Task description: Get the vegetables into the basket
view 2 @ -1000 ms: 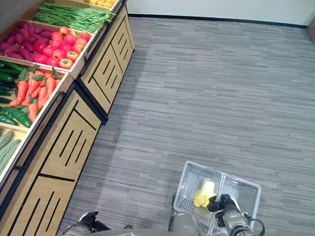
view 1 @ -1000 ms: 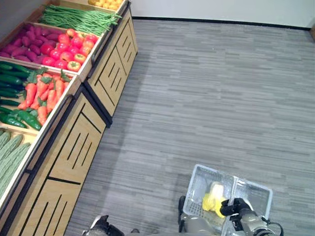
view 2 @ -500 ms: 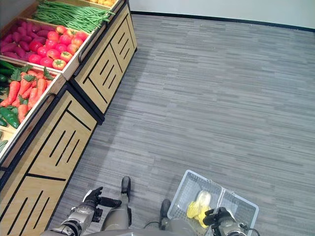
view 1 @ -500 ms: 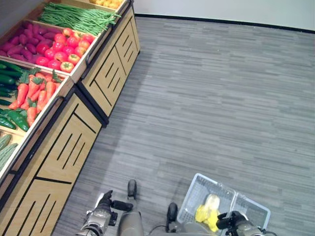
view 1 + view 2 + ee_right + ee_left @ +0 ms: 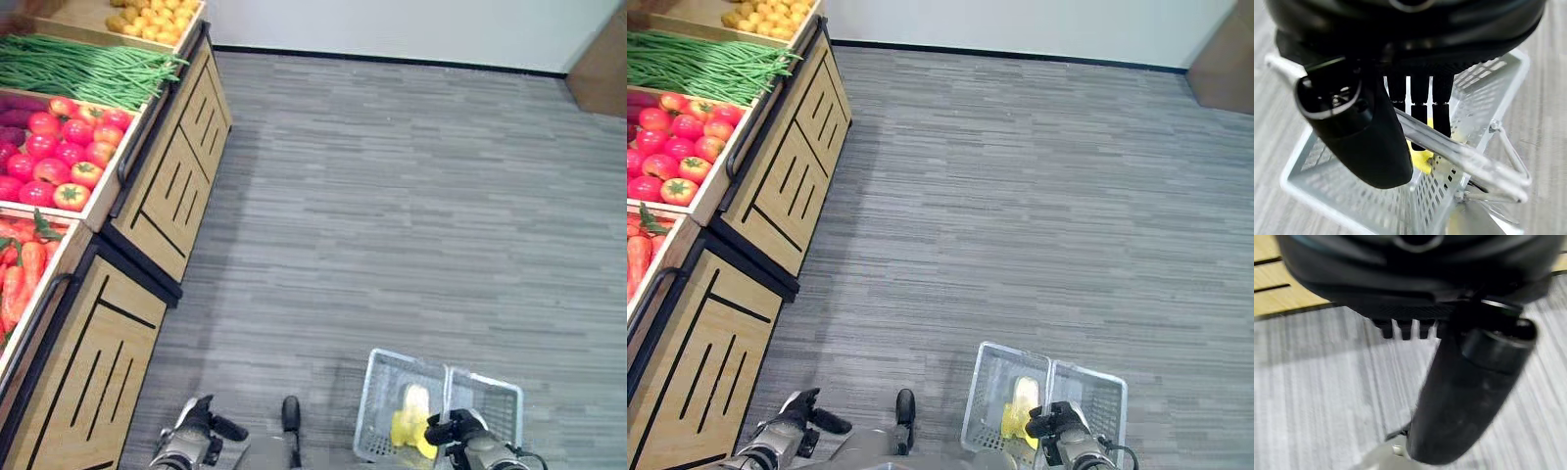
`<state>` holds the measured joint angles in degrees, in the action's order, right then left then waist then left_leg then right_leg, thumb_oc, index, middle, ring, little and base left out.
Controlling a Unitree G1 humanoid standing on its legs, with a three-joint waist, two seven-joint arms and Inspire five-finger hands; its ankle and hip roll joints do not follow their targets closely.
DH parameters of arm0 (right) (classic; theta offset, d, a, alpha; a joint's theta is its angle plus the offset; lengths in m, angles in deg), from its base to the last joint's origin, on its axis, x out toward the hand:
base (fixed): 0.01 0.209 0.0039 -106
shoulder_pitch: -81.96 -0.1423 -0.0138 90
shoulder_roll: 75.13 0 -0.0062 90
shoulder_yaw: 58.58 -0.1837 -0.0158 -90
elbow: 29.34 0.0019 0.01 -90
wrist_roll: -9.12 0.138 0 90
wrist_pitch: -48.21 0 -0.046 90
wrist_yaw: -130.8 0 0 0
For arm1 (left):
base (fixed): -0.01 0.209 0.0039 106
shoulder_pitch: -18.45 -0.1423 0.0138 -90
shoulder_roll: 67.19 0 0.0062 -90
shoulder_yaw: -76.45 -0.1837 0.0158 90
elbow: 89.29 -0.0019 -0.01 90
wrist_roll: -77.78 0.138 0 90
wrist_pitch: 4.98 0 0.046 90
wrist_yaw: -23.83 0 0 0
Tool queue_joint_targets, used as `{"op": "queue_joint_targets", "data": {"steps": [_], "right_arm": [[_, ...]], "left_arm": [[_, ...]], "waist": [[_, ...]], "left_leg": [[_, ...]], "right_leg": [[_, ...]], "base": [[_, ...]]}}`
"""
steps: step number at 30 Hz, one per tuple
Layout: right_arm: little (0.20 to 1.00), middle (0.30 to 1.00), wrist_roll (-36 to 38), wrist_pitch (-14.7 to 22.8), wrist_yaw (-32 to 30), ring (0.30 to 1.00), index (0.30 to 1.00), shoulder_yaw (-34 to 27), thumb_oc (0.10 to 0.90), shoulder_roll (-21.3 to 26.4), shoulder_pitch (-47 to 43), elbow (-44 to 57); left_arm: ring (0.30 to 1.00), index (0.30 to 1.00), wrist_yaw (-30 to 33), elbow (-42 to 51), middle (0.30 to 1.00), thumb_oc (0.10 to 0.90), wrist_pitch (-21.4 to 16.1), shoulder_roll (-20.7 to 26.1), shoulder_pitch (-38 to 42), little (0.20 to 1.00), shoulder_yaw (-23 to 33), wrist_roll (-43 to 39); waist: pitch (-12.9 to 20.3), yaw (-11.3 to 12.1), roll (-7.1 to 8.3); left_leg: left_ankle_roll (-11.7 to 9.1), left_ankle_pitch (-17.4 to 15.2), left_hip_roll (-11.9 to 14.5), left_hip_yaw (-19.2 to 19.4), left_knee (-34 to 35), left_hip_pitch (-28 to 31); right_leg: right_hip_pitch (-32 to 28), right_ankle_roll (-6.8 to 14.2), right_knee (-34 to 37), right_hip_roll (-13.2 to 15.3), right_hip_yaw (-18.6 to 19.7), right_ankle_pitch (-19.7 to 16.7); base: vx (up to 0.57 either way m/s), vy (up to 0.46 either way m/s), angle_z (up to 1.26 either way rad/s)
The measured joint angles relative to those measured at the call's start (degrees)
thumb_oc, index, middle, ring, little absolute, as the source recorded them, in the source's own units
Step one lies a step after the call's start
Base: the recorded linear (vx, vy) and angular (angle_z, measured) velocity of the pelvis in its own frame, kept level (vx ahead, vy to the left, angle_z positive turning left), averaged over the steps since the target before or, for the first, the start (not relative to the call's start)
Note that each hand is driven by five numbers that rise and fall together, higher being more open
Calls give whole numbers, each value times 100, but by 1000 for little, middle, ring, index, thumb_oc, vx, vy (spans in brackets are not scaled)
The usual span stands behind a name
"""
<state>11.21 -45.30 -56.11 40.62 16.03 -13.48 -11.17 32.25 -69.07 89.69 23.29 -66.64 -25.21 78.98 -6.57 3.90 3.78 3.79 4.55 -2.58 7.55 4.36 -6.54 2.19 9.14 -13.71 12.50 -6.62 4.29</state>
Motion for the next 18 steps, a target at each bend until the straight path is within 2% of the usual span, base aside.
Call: {"op": "queue_joint_targets", "data": {"steps": [1,3,4,5,6,8,9,10,11,12,13,15,16,17,18], "right_arm": [[300,300,0,20,-7,300,300,-41,400,11,-5,20],[300,300,5,51,-47,300,300,-110,400,99,-4,30],[300,300,19,50,-48,300,300,-125,400,110,55,27],[300,300,114,89,-28,300,300,-202,400,64,-5,59],[300,300,112,91,-24,300,300,-186,400,60,-27,55],[300,300,253,99,-44,300,300,-234,400,47,-28,76],[300,300,356,87,-27,300,300,-272,400,45,-35,75],[300,300,451,89,33,300,300,-273,400,12,-13,89],[300,300,452,90,32,300,300,-273,400,-2,4,91],[300,300,448,112,28,300,300,-220,400,-11,10,116],[300,300,446,142,28,300,300,-193,400,-38,9,159],[300,300,444,157,36,300,300,-235,400,-59,58,162],[300,300,445,168,28,300,300,-215,400,-25,115,130],[300,300,448,169,20,300,300,-236,400,13,180,109],[300,300,448,125,30,300,300,-246,400,-1,62,-18]], "left_arm": [[1000,1000,-22,-99,1000,900,18,-14,-69,1000,-2,1],[1000,1000,-66,-252,1000,900,46,-75,-96,1000,-164,3],[1000,1000,-97,-264,1000,900,60,-78,-122,1000,-227,4],[1000,1000,-97,-250,1000,900,68,-22,-68,1000,-226,7],[1000,1000,-97,-251,1000,900,68,-14,-8,1000,-221,8],[1000,1000,-100,-290,1000,900,46,-21,55,1000,-212,12],[1000,1000,-95,-338,1000,900,38,-23,71,1000,-191,22],[1000,1000,-93,-328,1000,900,25,0,45,1000,-133,90],[1000,1000,-104,-307,1000,900,16,5,17,1000,-135,116],[1000,1000,-116,-308,1000,900,19,-12,11,1000,-142,121],[1000,1000,-124,-305,1000,900,31,3,28,1000,-149,127],[1000,1000,-122,-237,1000,900,24,-23,72,1000,-195,131],[1000,1000,-130,-229,1000,900,19,-97,128,1000,-273,134],[1000,1000,-153,-214,1000,900,17,-176,225,1000,-369,134],[1000,1000,-150,-134,1000,900,-14,-178,261,1000,-346,130]], "waist": [[22,-14,65],[22,-120,59],[45,-148,17],[31,-210,14],[24,-354,18],[-24,-509,6],[-76,-516,35],[-114,-547,99],[-113,-549,125],[-130,-564,130],[-153,-635,120],[-193,-712,110],[-248,-790,-103],[-247,-922,-294],[-266,-894,-329]], "left_leg": [[77,-60,-107,20,-45,-16],[260,-214,-184,-165,-181,38],[303,-192,-235,-305,-68,190],[322,-191,-251,-464,-43,202],[303,-185,-300,-657,-36,210],[264,-243,-355,-936,-35,382],[301,-348,-352,-993,-42,538],[300,-374,-406,-1079,-38,764],[317,-421,-441,-1114,-14,871],[345,-678,-460,-1281,12,1034],[357,-712,-427,-1384,-12,1090],[214,-903,-365,-1758,-38,1291],[108,-1040,-185,-2082,-109,1372],[-41,-1099,9,-2349,-182,1404],[-306,-930,79,-2227,-240,1429]], "right_leg": [[330,-1,-650,53,114,-16],[906,28,-2024,197,398,-190],[1215,36,-2350,224,542,4],[1414,116,-770,136,664,101],[1519,202,285,107,806,-230],[1563,174,1229,0,1024,-679],[1545,155,1622,-106,1104,-943],[1563,111,1742,-195,962,-1254],[1609,71,1669,-218,883,-1368],[1688,46,1666,-414,916,-1423],[1681,13,1733,-561,1009,-1460],[1522,-120,1766,-837,1039,-1561],[1238,-305,1773,-1001,1354,-1771],[1019,-443,1765,-1116,1302,-1773],[962,-686,1621,-1151,1111,-1706]], "base": [[235,249,14],[254,20,34],[337,-69,56],[349,-51,68],[422,-49,82],[243,-20,74],[236,-14,64],[323,-33,52],[256,-31,47],[267,-59,46],[254,-98,67],[254,-152,93],[197,-169,146],[199,-180,151],[178,-152,122]]}}
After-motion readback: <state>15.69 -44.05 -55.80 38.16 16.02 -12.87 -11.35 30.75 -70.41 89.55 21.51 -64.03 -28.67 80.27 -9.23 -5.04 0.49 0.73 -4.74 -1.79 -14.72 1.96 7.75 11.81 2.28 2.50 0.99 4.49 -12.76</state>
